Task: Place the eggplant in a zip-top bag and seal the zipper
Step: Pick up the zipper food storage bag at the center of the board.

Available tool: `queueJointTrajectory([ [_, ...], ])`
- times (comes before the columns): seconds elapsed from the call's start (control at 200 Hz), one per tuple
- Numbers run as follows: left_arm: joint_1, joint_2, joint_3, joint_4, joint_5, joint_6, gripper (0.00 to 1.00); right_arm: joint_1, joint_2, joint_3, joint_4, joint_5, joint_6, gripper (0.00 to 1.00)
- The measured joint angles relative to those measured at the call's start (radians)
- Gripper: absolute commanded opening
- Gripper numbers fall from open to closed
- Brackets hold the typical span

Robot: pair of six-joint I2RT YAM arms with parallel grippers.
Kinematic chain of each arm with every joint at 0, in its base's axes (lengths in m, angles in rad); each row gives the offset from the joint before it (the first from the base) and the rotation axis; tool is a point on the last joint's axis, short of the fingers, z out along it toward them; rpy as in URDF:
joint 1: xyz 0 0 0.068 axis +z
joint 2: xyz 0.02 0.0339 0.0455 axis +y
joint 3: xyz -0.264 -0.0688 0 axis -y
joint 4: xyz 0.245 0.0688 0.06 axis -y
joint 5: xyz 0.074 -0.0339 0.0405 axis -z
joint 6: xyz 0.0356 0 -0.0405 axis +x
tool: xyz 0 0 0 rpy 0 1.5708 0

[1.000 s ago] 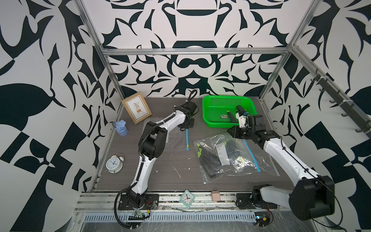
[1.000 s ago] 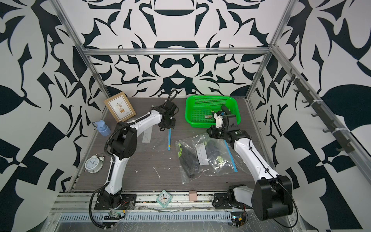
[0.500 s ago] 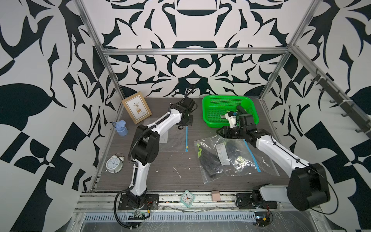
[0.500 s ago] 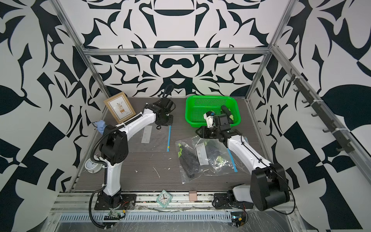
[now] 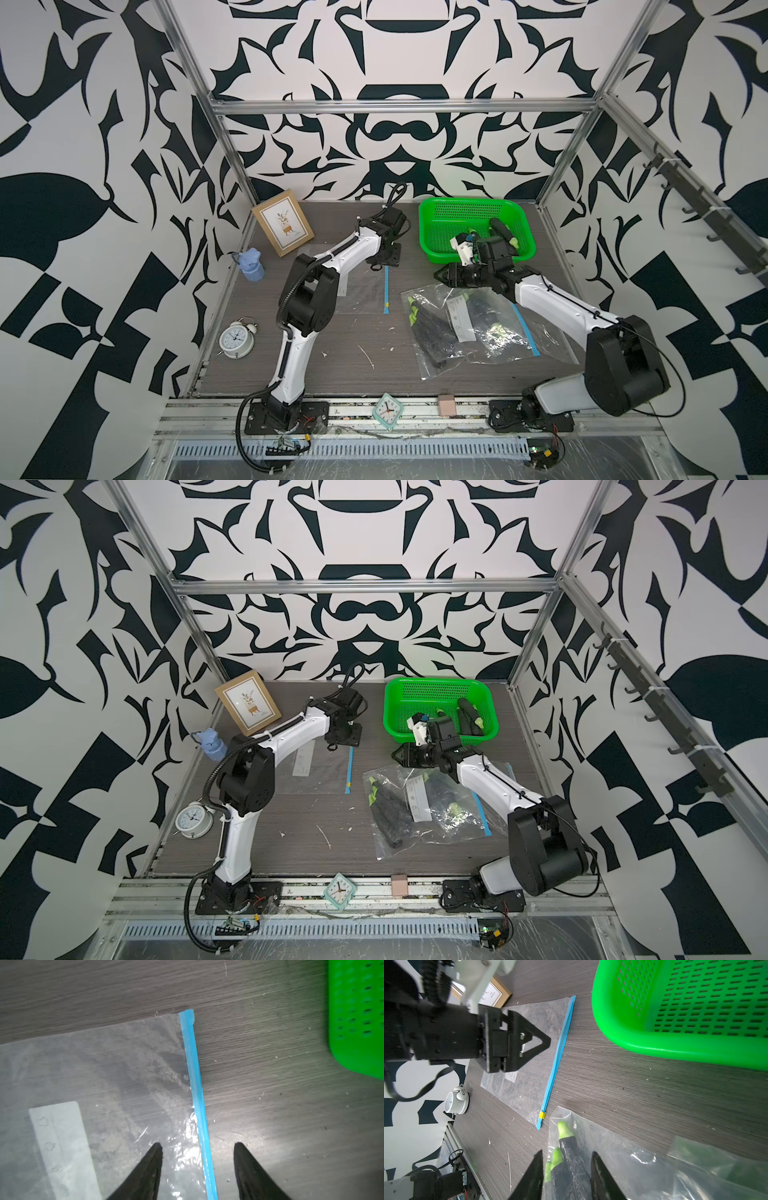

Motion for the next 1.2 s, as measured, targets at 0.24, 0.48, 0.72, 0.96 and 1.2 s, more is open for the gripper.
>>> queueJointTrajectory([
  [0.24, 0.002, 0.074, 0.056, -0.002, 0.000, 0.024, 0.50, 0.000, -0.001, 0.000, 0.000, 0.006, 0.000, 0.39],
  [0.48, 0.014, 0.074, 0.056, 0.002, 0.005, 0.033, 0.47, 0.000, 0.000, 0.000, 0.000, 0.008, 0.000, 0.38],
  [0.72, 0.026, 0.094, 0.056, 0.015, 0.017, 0.033, 0.44, 0.000, 0.000, 0.000, 0.000, 0.008, -0.001, 0.37],
  [0.96, 0.030, 0.126, 0.056, 0.021, 0.027, 0.033, 0.39, 0.000, 0.000, 0.000, 0.000, 0.012, -0.001, 0.37],
  [1.2, 0.031, 0.127, 0.056, 0.024, 0.031, 0.033, 0.34, 0.000, 0.003, 0.000, -0.001, 0.016, -0.004, 0.36],
])
